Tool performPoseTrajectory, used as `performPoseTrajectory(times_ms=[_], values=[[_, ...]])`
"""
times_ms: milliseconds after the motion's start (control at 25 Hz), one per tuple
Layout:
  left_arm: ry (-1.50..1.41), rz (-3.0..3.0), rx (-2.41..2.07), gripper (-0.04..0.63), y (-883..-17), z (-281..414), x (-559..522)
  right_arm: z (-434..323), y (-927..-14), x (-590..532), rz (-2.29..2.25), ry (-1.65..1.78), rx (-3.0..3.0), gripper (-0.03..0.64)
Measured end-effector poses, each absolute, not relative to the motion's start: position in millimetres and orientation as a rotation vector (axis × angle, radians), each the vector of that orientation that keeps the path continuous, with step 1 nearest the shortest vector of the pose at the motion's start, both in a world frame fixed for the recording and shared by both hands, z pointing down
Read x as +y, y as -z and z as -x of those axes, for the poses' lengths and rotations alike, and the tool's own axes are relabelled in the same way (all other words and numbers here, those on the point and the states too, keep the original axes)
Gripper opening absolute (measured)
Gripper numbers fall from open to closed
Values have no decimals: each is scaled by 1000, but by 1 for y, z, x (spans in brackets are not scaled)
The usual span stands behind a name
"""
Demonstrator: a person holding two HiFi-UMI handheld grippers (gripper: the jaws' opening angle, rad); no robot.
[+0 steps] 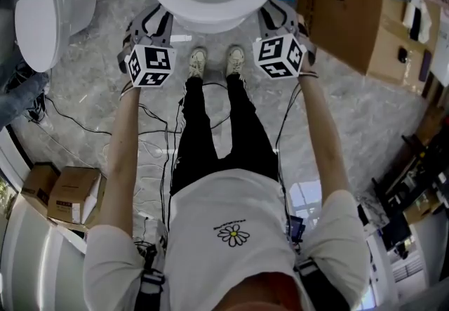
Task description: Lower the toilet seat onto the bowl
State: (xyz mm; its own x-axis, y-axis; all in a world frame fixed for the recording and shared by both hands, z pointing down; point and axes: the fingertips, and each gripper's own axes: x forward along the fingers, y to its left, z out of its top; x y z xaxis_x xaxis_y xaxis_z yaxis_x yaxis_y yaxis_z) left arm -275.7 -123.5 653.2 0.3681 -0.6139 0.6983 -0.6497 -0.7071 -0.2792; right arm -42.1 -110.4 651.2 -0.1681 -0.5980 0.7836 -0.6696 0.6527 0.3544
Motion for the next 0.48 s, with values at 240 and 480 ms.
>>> performPoseTrajectory(times_ms=[240,480], values=[[-1357,-2540,-1073,124,-686,277,-104,43,-681,-92,-908,-97,-1838,135],[-1460,-2506,-932,124,-719,278,-90,43,-712,-79,-802,-112,-1837,133]])
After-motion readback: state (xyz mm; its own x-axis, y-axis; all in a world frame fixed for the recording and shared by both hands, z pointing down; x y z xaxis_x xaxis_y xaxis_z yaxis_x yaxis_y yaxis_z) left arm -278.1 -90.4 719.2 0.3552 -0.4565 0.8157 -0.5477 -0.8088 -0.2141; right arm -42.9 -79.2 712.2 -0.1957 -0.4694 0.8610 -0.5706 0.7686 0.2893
